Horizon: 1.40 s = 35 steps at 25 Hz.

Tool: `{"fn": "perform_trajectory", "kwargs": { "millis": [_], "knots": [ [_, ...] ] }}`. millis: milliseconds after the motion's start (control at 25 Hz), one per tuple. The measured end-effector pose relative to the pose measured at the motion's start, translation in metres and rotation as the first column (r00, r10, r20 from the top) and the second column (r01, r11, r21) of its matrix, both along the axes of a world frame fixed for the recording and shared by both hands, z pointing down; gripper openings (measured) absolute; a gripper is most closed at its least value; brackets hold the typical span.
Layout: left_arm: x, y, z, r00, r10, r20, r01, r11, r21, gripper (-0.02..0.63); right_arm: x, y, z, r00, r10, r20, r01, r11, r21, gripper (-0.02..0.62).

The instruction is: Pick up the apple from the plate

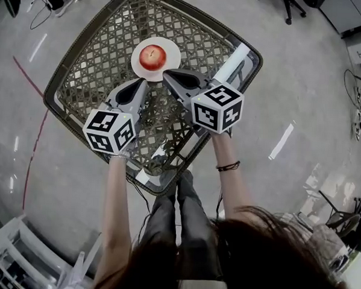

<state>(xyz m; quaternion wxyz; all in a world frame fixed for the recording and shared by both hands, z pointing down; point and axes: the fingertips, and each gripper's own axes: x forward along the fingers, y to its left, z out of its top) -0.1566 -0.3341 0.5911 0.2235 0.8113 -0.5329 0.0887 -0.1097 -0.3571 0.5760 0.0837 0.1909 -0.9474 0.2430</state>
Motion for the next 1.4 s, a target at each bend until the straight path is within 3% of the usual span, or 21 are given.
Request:
{"fn": "perform_trajectory", "kwargs": {
  "millis": [560, 680, 1400],
  "knots": [
    [-0.009, -0.024, 0.021, 0.998, 0.007, 0.069, -0.009, 1.0, 0.02, 0.026, 0.009, -0.011, 0.024, 0.999, 0.034, -0.006, -0.034, 0.999, -0.004, 0.009],
    [-0.011, -0.027, 0.022, 0.997, 0.001, 0.071, -0.003, 1.0, 0.025, 0.085, 0.009, -0.013, 0.025, 0.999, 0.04, -0.004, -0.04, 0.999, -0.004, 0.009],
    [-0.007, -0.051, 0.023, 0.991, 0.043, 0.123, -0.051, 0.996, 0.07, 0.274, 0.016, -0.027, 0.03, 0.997, 0.072, 0.0, -0.072, 0.997, -0.01, 0.009]
  ]
}}
